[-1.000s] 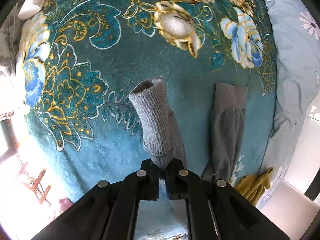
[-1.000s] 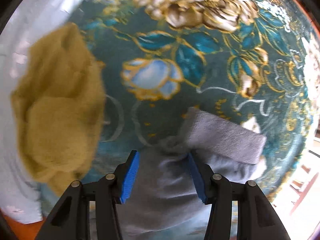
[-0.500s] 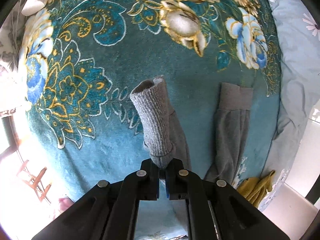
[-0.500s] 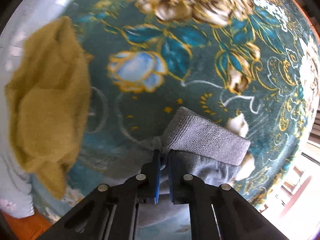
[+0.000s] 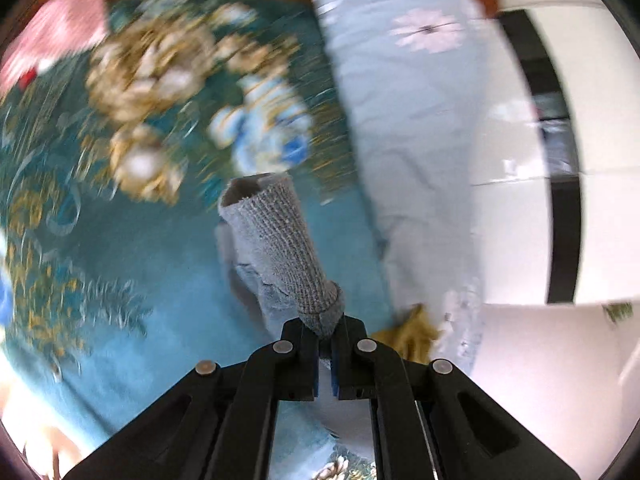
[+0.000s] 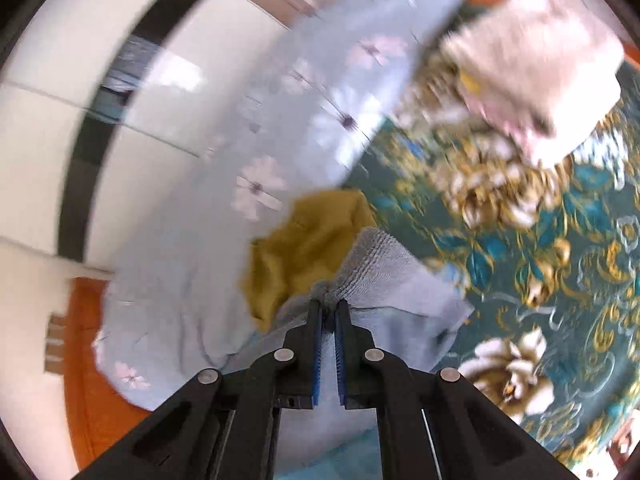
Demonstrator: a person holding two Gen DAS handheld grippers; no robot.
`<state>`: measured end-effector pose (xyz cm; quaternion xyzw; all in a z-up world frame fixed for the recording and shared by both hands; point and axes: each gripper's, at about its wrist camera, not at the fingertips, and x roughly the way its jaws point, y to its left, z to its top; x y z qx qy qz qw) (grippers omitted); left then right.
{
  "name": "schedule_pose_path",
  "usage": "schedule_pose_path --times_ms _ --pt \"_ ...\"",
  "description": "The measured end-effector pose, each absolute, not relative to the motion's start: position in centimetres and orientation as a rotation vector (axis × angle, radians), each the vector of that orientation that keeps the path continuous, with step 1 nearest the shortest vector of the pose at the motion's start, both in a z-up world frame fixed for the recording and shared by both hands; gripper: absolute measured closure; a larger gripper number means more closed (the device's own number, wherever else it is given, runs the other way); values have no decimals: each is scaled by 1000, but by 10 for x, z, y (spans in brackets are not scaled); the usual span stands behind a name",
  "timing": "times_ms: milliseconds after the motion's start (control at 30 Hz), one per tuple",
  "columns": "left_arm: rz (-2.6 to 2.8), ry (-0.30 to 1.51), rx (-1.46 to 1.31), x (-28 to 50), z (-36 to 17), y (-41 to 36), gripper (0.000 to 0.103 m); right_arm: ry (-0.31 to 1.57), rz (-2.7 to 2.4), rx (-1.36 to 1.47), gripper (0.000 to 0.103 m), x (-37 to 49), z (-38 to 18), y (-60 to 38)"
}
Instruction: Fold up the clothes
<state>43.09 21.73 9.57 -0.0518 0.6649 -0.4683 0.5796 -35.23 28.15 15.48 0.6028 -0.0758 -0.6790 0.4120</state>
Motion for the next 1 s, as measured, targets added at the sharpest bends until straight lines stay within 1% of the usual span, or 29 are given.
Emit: schedule_pose_path --times_ms 33,67,267,400,533,633,700,800,900,933,967,1000 --pt "-1091 1549 -101 432 94 223 100 -179 -1705 1497 97 -352 159 293" --pt "-1081 1547 -80 432 92 229 100 -155 -1714 1540 97 -350 145 302" --pt "-802 1692 148 431 4 279 100 1 -1757 1803 97 -342 61 362" --pt "-676 1728 258 423 -29 306 100 112 -1774 1974 97 -336 6 401" --pt "-652 1706 332 422 -33 315 100 138 -1796 1974 97 -342 8 413" --pt "-651 1691 330 424 -29 314 100 117 -1821 1956 97 -349 16 419" --pt "-649 1679 335 425 -28 313 100 109 -1834 1937 94 -354 19 419" --pt "-631 1658 354 425 -23 310 99 88 -1828 1912 94 -356 22 418" --pt "-607 1636 364 426 -17 308 99 106 -1795 1922 94 -354 16 419" --pt "-599 1629 368 426 -15 307 97 114 -1786 1927 94 -353 14 419" --pt "-592 1621 371 426 -13 306 94 122 -1776 1933 92 -352 11 420" --pt "-584 1614 375 426 -11 306 91 121 -1761 1942 85 -351 7 422"
